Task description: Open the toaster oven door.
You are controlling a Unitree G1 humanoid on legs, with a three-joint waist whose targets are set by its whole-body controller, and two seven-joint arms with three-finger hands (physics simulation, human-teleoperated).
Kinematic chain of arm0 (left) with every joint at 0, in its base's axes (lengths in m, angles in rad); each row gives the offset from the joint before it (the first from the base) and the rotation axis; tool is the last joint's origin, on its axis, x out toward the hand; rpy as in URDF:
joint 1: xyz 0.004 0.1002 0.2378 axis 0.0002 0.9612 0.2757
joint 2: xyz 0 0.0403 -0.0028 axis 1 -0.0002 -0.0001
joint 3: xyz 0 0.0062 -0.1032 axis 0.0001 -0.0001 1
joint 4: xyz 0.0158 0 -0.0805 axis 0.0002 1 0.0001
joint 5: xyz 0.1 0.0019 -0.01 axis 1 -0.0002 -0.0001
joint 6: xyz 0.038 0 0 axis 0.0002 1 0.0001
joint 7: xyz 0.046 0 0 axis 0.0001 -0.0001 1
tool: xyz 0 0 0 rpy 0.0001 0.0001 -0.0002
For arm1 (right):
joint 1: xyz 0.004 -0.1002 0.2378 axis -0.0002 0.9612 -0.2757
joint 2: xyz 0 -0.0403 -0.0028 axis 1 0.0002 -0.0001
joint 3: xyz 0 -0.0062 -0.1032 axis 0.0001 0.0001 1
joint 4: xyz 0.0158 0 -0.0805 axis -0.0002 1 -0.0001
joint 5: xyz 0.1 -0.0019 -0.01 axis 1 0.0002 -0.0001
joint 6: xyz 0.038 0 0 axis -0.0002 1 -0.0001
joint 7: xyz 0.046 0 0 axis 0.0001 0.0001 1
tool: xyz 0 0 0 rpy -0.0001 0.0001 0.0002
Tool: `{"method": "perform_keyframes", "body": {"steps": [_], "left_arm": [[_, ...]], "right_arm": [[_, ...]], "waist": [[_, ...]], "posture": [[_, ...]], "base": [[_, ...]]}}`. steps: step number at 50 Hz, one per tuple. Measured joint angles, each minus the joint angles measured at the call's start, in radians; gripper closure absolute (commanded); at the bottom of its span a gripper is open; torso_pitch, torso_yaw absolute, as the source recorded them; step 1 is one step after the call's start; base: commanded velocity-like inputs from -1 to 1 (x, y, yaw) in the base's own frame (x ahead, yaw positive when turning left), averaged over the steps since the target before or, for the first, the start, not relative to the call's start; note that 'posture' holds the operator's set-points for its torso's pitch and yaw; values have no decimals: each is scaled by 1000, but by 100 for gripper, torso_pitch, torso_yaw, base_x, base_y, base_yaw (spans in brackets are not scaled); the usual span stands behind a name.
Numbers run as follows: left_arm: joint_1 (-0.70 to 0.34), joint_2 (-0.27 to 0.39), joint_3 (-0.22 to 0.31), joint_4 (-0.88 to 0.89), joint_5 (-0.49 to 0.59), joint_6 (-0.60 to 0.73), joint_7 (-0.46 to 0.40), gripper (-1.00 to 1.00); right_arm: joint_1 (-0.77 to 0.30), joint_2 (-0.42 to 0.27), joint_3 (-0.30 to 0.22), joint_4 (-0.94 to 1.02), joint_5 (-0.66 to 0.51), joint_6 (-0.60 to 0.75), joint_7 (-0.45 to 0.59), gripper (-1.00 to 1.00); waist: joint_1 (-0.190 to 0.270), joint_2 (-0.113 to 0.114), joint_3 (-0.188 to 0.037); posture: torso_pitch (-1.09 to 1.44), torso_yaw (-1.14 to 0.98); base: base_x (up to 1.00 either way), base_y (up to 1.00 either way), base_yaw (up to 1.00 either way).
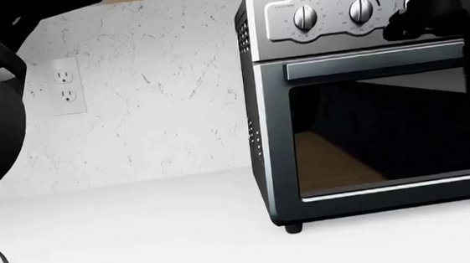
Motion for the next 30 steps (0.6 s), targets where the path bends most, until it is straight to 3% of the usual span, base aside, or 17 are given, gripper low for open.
{"method": "perform_keyframes", "body": {"steps": [30], "left_arm": [[3, -4, -5, 1, 3, -3, -3, -100]], "right_arm": [[-68, 30, 33, 252, -30, -21, -152, -100]], "waist": [[-14, 2, 0]], "posture": [[-101, 0]], "base": [[0, 0, 0]]}}
